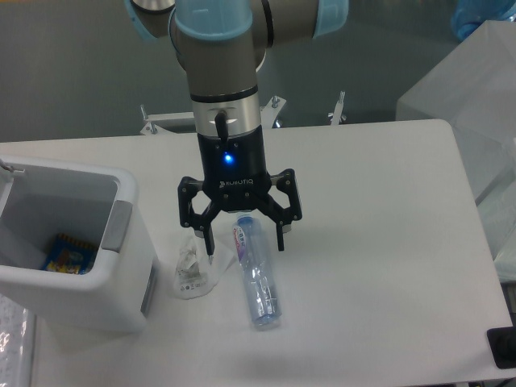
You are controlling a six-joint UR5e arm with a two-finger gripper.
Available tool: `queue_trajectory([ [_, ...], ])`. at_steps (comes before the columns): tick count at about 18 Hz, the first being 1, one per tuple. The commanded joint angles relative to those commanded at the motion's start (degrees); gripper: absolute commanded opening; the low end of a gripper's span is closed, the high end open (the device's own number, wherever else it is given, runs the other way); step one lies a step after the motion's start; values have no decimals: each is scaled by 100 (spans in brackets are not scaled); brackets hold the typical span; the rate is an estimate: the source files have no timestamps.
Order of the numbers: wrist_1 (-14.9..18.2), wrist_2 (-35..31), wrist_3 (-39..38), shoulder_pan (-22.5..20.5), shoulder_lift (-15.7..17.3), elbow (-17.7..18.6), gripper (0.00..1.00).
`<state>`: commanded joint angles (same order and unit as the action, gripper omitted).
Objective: Place the trash in the trash can
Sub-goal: 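Lower the open gripper over the clear plastic bottle, then close the gripper around the bottle's cap end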
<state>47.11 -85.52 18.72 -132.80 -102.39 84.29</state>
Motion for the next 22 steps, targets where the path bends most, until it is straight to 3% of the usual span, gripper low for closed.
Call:
queue_trajectory([
  [6,-9,-290,-9,9,-52,18,100],
  [11,-35,-290,-35,18,-316,-26,100],
  [16,-483,-290,-175,44,-720,-44,100],
  [22,-475,-237,-562,106,-1440,-35,100],
])
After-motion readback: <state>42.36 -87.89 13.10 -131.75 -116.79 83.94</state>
